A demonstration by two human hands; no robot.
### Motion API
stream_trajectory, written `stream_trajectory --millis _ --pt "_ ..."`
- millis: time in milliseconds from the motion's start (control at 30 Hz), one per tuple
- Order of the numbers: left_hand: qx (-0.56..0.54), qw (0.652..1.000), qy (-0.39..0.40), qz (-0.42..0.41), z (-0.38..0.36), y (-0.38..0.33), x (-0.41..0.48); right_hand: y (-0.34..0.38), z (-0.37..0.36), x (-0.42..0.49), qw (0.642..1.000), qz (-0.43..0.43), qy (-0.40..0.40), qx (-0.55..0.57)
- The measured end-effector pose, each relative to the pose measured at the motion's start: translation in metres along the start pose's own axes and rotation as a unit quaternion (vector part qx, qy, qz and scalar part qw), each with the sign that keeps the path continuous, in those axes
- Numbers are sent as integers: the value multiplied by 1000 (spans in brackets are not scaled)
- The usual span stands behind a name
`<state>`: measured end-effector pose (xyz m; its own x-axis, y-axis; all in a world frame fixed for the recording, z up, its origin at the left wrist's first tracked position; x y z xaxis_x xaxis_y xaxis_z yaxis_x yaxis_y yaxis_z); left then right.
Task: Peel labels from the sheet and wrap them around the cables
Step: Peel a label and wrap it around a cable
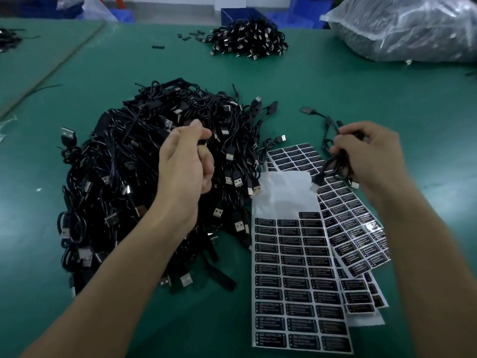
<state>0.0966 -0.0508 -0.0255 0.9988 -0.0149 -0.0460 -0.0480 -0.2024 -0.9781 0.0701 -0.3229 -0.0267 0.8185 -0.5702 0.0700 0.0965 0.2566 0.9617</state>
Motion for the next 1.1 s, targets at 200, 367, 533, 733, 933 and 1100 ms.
stream_trajectory --millis 200,367,533,733,933,1100 --pt "-15 1000 -13 7 3 -1 3 -12 5 56 970 21 -76 -231" --pt "-24 999 -9 20 3 1 3 -22 2 65 958 -10 -51 -283" --pt "29 999 19 5 -1 3 2 -3 1 35 917 60 -42 -392" --pt "208 964 102 -131 -16 10 -9 -2 -5 -25 947 -27 97 -307" --pt "546 760 288 -203 -42 36 -37 -14 -7 -41 980 -100 84 -148" --pt "640 663 314 -228 -46 44 -39 -14 -9 -48 964 -232 104 74"
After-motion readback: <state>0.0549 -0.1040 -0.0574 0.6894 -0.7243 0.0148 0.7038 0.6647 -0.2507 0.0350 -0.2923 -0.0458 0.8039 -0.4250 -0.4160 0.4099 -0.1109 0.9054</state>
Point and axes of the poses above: each hand's wrist, its own x-axis towards the middle knuckle, its own z-axis out of the back of the hand, y = z × x, the point moved 3 cm from there along x, towards the middle knuckle, and after that the axes turned 1 degree about x, right-handed, at the moved point
